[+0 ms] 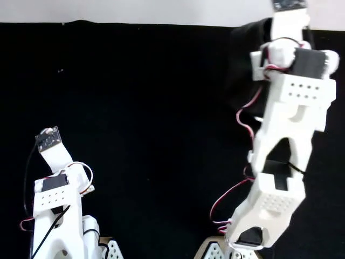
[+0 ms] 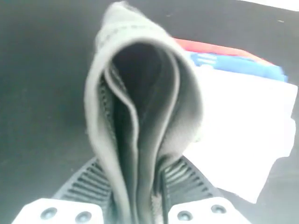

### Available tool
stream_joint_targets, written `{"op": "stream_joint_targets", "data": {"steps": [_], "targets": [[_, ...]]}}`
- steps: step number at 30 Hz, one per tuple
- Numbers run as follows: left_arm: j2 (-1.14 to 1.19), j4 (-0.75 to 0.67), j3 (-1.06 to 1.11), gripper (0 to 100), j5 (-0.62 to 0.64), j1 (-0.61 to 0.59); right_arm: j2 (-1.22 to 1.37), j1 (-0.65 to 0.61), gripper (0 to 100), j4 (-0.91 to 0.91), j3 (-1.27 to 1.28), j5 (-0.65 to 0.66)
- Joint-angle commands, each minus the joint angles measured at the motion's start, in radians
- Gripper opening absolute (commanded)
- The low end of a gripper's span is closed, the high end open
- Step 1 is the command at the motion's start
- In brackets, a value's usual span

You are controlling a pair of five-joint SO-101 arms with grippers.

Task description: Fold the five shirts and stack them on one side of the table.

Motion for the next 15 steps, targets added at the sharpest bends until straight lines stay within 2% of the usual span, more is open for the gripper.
{"op": "stream_joint_targets", "data": {"steps": [1,8,15], "targets": [[-0.007,-0.023,0.002,1,-0.003,-0.007,-0.031,0.108,0.5,-0.077,-0.021,0.025],[-0.007,-0.023,0.002,1,-0.002,-0.007,0.214,0.243,0.5,-0.297,0.058,0.101],[-0.007,-0.023,0.002,1,-0.002,-0.005,0.394,0.294,2.9,-0.483,0.056,0.169]]}}
